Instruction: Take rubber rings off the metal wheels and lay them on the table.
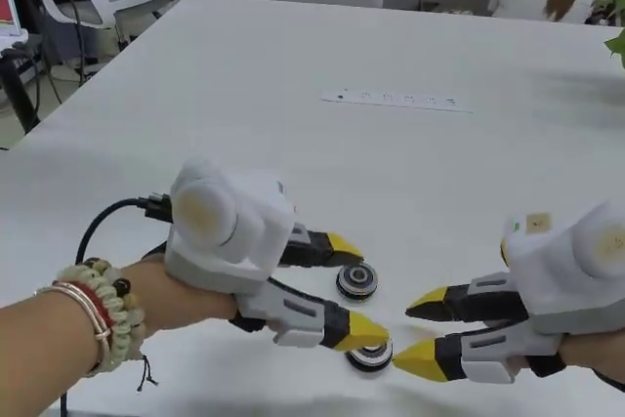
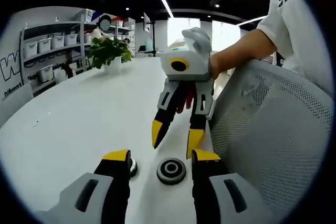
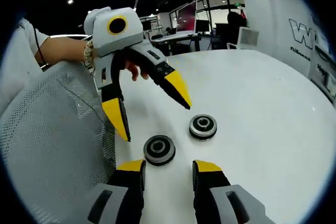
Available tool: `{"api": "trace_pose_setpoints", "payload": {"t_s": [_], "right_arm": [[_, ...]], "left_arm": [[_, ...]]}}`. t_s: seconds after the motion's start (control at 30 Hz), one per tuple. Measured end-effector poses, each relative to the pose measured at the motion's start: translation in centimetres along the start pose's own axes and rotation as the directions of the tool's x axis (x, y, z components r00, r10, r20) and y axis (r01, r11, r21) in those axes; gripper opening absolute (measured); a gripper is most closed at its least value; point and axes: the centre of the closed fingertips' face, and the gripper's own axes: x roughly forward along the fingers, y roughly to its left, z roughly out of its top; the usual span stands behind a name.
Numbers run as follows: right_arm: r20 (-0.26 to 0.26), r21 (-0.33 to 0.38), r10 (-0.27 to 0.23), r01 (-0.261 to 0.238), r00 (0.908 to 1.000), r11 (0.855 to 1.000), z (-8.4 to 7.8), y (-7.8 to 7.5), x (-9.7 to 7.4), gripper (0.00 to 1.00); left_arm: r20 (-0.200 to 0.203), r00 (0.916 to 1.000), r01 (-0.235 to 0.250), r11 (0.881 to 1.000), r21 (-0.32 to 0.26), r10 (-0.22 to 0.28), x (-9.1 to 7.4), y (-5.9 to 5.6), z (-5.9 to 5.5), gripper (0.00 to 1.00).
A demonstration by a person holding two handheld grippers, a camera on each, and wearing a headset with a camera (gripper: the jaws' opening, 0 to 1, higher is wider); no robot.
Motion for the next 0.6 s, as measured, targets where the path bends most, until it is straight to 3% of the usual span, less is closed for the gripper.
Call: {"api": "trace_pose_setpoints", "payload": {"t_s": [0.17,0.33,0.6], "right_arm": [[-0.009,-0.007,0.018,-0.018,0.9998,1.000,0.0,0.6,0.3,0.33],[-0.015,-0.007,0.021,-0.021,0.9997,1.000,-0.2,0.7,0.4,0.32],[-0.017,-0.007,0.030,-0.030,0.9994,1.000,-0.3,0.8,0.7,0.31]], "left_arm": [[-0.025,0.9990,0.037,0.999,0.010,-0.037,0.7,-0.9,-0.9,0.37],[-0.058,0.9976,0.038,0.999,0.010,-0.037,0.9,-0.8,-1.9,0.30],[-0.075,0.9966,0.034,0.999,0.005,-0.033,0.9,-0.7,-2.4,0.24]]}}
